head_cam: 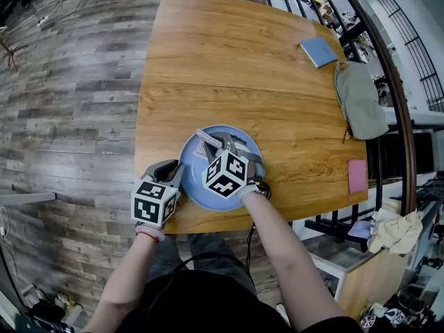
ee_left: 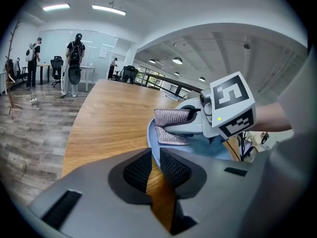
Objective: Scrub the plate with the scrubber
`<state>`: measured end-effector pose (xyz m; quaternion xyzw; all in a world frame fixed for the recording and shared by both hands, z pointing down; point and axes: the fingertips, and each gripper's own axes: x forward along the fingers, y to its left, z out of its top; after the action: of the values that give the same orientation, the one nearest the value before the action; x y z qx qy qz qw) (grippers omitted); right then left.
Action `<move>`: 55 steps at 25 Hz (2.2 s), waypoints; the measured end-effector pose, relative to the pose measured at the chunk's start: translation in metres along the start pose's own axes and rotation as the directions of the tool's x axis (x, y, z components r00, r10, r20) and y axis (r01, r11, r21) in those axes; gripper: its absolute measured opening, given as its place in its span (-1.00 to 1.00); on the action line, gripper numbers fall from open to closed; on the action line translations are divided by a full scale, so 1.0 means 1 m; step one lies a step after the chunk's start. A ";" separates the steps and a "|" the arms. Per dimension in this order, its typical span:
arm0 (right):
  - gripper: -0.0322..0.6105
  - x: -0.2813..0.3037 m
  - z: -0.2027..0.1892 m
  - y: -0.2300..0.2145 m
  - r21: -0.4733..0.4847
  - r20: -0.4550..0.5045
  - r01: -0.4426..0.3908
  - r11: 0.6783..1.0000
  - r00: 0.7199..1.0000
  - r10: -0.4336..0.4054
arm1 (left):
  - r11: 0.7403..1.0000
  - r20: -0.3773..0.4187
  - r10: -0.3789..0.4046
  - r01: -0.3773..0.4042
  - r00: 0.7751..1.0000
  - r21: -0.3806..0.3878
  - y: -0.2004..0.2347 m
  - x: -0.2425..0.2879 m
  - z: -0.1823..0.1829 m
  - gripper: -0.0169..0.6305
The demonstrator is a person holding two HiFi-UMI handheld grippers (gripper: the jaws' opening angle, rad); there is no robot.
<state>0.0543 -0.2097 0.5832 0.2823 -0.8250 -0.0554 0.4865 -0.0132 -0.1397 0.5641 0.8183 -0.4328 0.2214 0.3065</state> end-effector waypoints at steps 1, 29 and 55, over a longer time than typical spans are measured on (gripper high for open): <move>-0.71 0.000 -0.003 -0.004 -0.008 -0.008 0.011 1.000 1.000 -0.011 | 1.000 0.002 0.001 -0.001 1.000 0.002 0.000 0.000 0.000 -0.80; -0.72 -0.058 -0.110 -0.029 0.164 -0.290 0.052 0.985 0.957 -0.002 | 1.000 0.005 0.011 -0.011 1.000 0.009 0.001 0.003 0.004 -0.81; -0.72 -0.077 -0.066 0.079 0.017 -0.192 -0.227 0.974 0.955 0.226 | 1.000 0.004 0.008 -0.008 1.000 -0.005 0.001 0.005 0.003 -0.82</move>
<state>0.1051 -0.0914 0.5876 0.1886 -0.8007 0.0263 0.5679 -0.0111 -0.1453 0.5650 0.8162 -0.4374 0.2200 0.3068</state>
